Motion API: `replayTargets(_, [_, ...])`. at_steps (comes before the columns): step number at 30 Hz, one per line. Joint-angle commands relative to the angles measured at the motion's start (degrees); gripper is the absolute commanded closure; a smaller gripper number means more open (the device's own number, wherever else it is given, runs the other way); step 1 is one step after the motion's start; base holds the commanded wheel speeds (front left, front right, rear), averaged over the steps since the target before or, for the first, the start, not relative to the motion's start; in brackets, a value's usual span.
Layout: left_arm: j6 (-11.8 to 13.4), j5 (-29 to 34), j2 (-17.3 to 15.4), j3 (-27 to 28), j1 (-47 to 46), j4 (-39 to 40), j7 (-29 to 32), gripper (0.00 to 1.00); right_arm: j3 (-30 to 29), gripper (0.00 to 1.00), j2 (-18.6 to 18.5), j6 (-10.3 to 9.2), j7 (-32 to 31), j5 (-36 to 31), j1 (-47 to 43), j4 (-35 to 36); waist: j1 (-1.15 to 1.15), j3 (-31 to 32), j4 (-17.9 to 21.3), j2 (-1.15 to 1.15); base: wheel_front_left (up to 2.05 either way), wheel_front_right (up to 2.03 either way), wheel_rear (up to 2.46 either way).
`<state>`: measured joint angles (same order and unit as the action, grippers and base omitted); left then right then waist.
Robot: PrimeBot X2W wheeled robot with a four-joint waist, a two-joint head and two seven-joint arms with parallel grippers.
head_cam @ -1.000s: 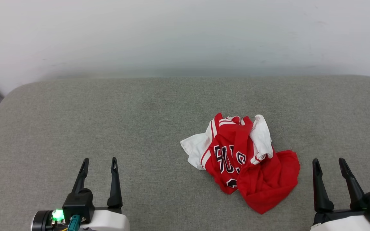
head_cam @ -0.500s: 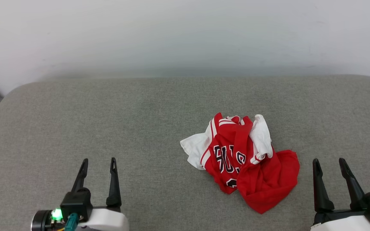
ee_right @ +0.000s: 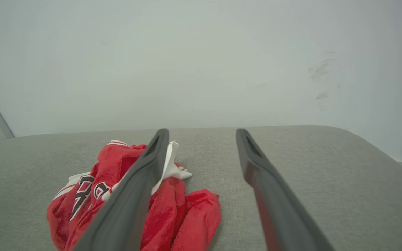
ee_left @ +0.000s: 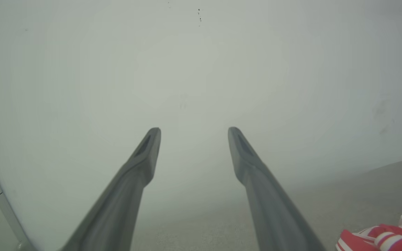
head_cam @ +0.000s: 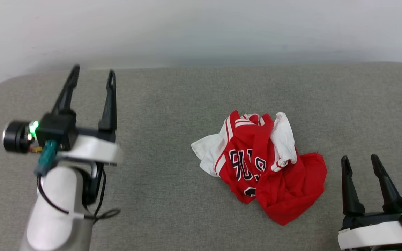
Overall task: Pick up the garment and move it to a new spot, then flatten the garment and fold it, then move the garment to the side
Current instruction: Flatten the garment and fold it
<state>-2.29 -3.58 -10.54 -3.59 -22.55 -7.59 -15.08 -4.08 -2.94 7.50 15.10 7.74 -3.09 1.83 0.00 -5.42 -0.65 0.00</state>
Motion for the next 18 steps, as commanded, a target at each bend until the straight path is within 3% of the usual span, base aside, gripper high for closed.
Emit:
replayTargets(1, [-0.5, -0.2, -0.3, -0.3, -2.1, -0.7, -0.1, 0.00, -0.1, 0.00, 0.1, -0.02, 0.1, -0.3, 0.9, 0.3, 0.00, -1.0, 0.5, 0.00, 0.00, 0.00, 0.00])
replayTargets(6, [-3.3, -1.0, -2.1, -2.9, -12.3, -4.8, 4.2, 0.00, -0.2, 0.00, 0.1, -0.02, 0.1, -0.7, 2.0, 0.8, 0.00, -3.1, 1.4, 0.00, 0.00, 0.00, 0.00])
replayTargets(12, [-5.0, -6.0, -3.5, -9.4, -23.1, -8.7, 16.9, 0.00, 0.0, 0.00, 0.1, -0.02, 0.1, -0.8, 3.4, 1.1, 0.00, -5.5, 2.6, 0.00, 0.00, 0.00, 0.00])
replayTargets(18, [-5.0, -18.8, -8.0, -24.9, -31.7, -11.2, 34.5, 0.00, 0.4, 0.00, 0.1, -0.02, 0.1, -0.8, 4.9, 1.4, 0.00, -7.8, 4.1, 0.00, 0.00, 0.00, 0.00])
